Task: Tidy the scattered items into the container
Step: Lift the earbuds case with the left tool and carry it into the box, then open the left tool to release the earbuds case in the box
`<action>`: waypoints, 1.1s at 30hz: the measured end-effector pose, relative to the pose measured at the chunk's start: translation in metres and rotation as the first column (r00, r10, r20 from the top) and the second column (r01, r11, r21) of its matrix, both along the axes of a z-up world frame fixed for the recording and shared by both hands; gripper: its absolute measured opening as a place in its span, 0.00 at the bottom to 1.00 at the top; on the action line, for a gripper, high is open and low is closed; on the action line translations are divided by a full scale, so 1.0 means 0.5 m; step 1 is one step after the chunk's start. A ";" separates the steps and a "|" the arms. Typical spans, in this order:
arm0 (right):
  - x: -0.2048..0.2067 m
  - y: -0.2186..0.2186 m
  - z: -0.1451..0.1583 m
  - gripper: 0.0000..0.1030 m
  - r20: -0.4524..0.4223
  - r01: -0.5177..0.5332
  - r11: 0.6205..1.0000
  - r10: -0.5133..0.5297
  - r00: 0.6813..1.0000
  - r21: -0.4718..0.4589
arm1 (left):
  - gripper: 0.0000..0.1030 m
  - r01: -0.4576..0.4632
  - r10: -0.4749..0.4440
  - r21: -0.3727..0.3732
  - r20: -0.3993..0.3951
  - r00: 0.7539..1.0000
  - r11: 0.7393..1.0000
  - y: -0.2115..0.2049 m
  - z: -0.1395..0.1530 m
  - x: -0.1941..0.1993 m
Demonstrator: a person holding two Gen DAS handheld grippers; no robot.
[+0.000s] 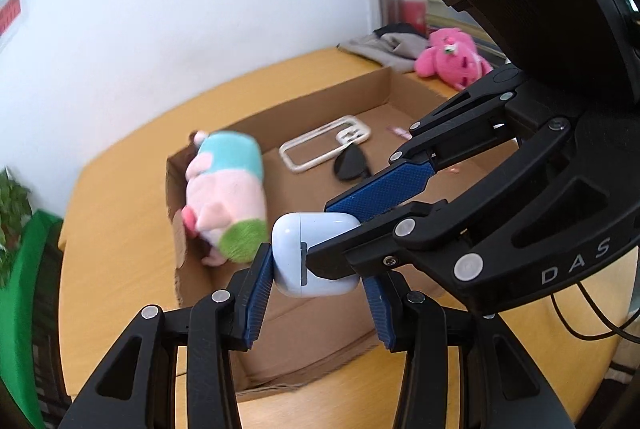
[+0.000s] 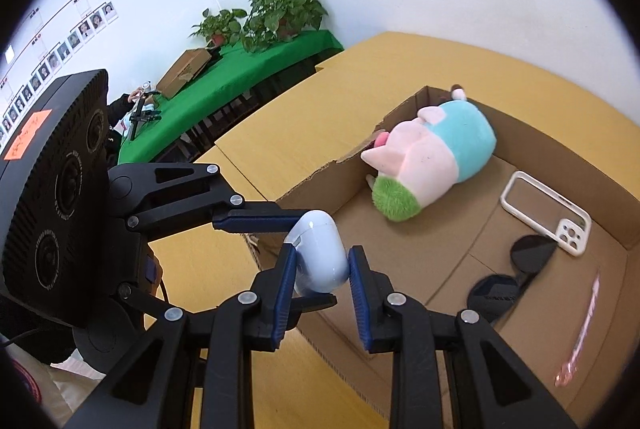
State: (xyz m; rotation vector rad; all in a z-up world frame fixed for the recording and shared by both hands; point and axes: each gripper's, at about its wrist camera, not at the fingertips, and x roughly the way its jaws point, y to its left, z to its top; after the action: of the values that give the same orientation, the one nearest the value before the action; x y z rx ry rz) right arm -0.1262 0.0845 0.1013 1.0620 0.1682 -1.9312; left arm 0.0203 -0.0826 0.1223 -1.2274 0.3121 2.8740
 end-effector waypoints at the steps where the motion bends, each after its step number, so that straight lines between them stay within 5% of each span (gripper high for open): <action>1: -0.014 -0.013 -0.008 0.25 0.016 -0.009 1.000 0.009 1.000 0.002 | 0.46 -0.014 0.014 0.009 0.017 1.000 1.000 -0.014 -0.005 -0.007; 12: -0.097 -0.082 -0.135 0.25 0.190 -0.034 0.999 0.032 0.981 0.010 | 0.46 -0.145 0.122 0.089 0.223 0.967 0.985 -0.100 -0.109 -0.068; 22: -0.135 -0.128 -0.242 0.25 0.369 -0.066 0.996 0.037 0.929 0.066 | 0.46 -0.266 0.199 0.088 0.456 0.868 0.960 -0.127 -0.205 -0.104; 27: -0.139 -0.131 -0.277 0.25 0.435 -0.059 0.994 0.015 0.900 0.087 | 0.47 -0.304 0.208 0.116 0.501 0.840 0.946 -0.127 -0.231 -0.104; 32: -0.143 -0.128 -0.277 0.28 0.430 -0.051 0.995 0.009 0.903 0.087 | 0.48 -0.315 0.223 0.112 0.492 0.841 0.942 -0.116 -0.229 -0.099; 33: -0.141 -0.125 -0.274 0.37 0.423 -0.046 0.995 0.004 0.906 0.088 | 0.51 -0.314 0.224 0.111 0.488 0.844 0.943 -0.111 -0.227 -0.096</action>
State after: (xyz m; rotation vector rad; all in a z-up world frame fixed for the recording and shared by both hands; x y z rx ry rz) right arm -0.1967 0.0221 -0.0357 1.5085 0.0300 -1.6365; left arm -0.0279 -0.1383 0.0085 -1.9983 -0.1504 2.5931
